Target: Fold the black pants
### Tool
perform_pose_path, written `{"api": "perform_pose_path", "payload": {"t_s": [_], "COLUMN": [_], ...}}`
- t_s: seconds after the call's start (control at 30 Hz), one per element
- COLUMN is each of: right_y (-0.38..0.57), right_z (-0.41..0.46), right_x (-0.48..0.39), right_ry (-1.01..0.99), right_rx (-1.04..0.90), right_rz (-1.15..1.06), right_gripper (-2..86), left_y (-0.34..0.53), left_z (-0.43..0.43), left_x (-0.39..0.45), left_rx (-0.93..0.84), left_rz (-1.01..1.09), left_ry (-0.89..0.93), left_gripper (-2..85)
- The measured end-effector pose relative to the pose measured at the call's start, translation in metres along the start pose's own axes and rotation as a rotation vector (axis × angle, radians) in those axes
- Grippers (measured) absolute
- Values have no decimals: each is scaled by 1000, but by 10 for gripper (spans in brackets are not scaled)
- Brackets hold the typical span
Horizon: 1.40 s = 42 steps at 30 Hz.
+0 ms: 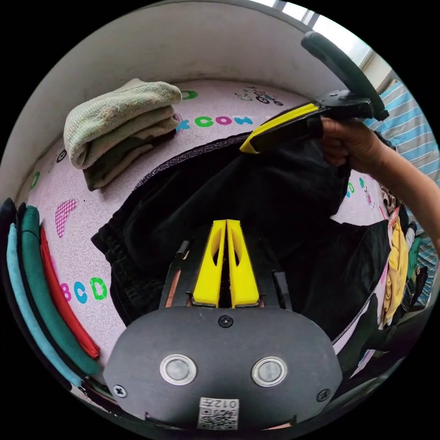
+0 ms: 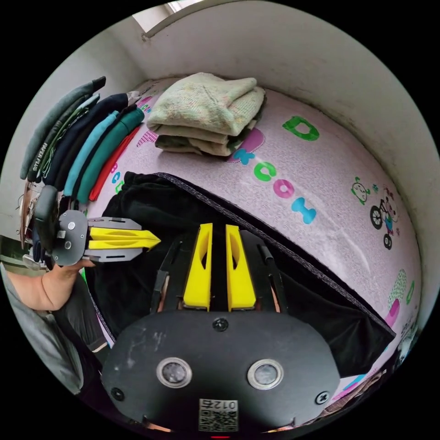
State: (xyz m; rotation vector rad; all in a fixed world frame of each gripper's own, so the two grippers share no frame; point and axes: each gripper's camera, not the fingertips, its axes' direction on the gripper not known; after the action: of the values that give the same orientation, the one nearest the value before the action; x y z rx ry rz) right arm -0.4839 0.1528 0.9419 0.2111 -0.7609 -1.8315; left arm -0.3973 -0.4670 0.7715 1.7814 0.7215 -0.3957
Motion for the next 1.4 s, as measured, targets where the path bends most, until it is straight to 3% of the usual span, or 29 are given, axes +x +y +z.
{"api": "perform_pose_path", "payload": {"t_s": [0.23,0.37,0.77,0.9,1.17,1.3,1.4], "right_y": [-19,-19,-47,-54,-62,-33,4], "right_z": [35,37,13,26,22,-17,-32], "right_x": [-41,-57,-28,-20,0,13,48], "right_ry": [173,251,151,139,52,153,272], "right_rx": [-29,-32,61,68,46,119,64], "right_rz": [-88,-139,-14,37,71,58,101], "right_gripper": [58,13,-10,-10,-2,21,42], "left_y": [2,2,5,13,26,27,24], "left_z": [2,3,-13,-22,-15,-26,-31], "left_x": [-24,-29,-38,-50,-80,-76,-65], "left_rx": [25,28,73,135,155,180,194], "left_rz": [-84,-96,-122,-201,-339,-318,-262], "left_ry": [113,130,58,-62,16,-1,-4], "left_gripper": [2,1,3,3,5,8,9]}}
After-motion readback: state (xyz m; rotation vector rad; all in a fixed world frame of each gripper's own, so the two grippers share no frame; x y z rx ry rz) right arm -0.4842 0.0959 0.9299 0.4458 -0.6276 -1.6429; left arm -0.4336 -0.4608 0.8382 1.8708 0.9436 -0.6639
